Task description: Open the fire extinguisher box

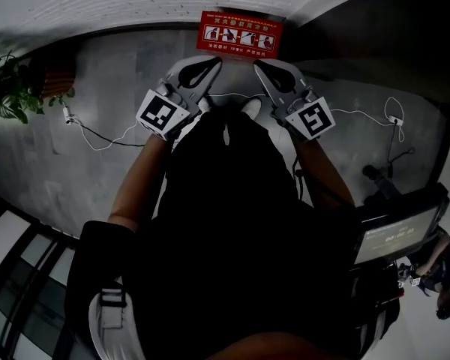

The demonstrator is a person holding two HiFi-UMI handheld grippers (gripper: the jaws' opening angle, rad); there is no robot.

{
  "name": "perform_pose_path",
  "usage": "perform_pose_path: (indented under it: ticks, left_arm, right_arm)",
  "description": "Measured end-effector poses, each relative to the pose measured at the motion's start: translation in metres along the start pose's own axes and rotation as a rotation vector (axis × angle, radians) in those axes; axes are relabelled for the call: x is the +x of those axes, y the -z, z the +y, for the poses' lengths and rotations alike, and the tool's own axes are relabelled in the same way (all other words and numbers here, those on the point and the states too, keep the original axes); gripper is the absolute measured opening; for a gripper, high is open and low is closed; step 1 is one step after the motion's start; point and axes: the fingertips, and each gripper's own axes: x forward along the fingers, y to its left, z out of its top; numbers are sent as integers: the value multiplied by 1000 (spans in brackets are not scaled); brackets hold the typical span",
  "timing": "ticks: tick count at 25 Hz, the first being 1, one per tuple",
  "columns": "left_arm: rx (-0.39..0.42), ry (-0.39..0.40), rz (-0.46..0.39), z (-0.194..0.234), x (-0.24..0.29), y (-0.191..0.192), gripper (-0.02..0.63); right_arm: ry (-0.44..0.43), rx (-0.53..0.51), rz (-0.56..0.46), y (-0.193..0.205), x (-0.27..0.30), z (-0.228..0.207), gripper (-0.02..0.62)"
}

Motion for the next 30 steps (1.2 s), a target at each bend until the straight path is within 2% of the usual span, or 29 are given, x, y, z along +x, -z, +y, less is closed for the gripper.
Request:
perform_pose_path:
  ticks: [5,8,11,15,18,23,26,30]
  left_arm:
    - [-28,18,50,27,22,46,5]
    - [-35,19,75,53,31,87,5]
    - [-75,22,109,71,35,131,5]
    - [-86,47,165,82,55,187,5]
    - [-71,59,209,85,72,226,5]
    - [-55,58,273,93,95,283,5]
    - [-31,66,308,96,106,307,5]
    - [-7,74,336,93,115,319,5]
  right_arm:
    - [71,45,77,50,23,-42,14]
    - [163,78,95,91,36,-72,15]
    - [270,156,110,149,34,-98,23]
    - [374,309,144,227,36,-117,43]
    - [453,469,142,284,33,-125,57]
    - [572,669,145,361,23,-134,75]
    - [645,758,139,397,18,-147,86]
    - [729,987,42,434,10,-157,108]
